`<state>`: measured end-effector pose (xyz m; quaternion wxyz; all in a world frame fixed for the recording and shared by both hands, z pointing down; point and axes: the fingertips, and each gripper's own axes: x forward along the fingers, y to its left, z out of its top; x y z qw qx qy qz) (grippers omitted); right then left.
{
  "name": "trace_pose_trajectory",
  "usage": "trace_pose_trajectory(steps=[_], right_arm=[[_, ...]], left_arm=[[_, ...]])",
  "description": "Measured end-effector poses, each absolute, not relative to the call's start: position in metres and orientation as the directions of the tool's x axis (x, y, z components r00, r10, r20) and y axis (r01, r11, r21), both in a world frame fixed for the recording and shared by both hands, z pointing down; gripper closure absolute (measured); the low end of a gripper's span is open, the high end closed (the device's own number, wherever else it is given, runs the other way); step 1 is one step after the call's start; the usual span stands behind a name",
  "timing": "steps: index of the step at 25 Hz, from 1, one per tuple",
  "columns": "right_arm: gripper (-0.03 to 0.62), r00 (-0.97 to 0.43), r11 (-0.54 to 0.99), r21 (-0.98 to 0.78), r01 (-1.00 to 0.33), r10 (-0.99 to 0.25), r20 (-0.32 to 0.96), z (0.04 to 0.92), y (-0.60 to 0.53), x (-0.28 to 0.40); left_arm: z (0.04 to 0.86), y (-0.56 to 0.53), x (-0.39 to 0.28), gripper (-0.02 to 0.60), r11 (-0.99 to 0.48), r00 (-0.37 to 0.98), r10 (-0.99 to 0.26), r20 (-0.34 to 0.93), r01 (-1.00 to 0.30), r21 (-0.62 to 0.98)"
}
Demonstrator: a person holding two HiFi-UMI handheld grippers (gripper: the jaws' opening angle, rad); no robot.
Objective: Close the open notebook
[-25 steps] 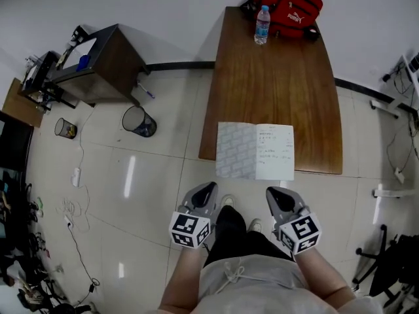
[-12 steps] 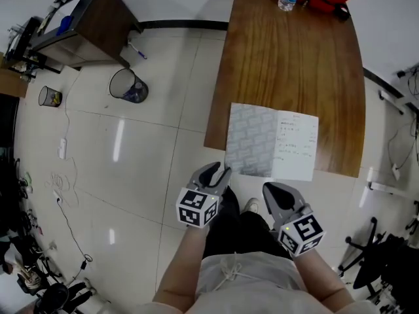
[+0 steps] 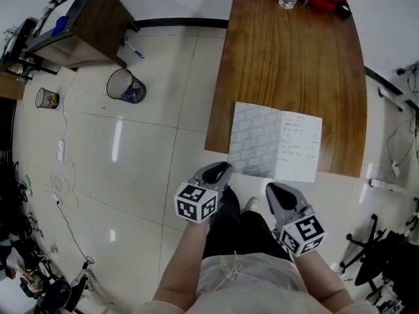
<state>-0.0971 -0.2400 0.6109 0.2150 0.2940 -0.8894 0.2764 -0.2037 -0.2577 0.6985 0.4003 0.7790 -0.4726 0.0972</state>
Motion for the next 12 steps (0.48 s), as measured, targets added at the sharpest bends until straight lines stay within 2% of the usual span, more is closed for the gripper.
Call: trace_pose_trajectory(steps=[3, 12], right_arm=[[0.586, -0.728, 0.667, -0.361, -0.652, -0.418, 0.543, 0.608, -0.240, -0.095], [0.586, -0.724, 0.661, -0.336, -0.671, -0.489, 0.486, 0.575, -0.240, -0.077]], left_arm=[[0.682, -0.258, -0.208, 0.543, -0.248, 0.537, -0.673, 0.509, -0.812, 0.528], [0.600, -0.264, -0.186, 0.566, -0.378, 0.566, -0.686, 0.457, -0.814, 0.441]])
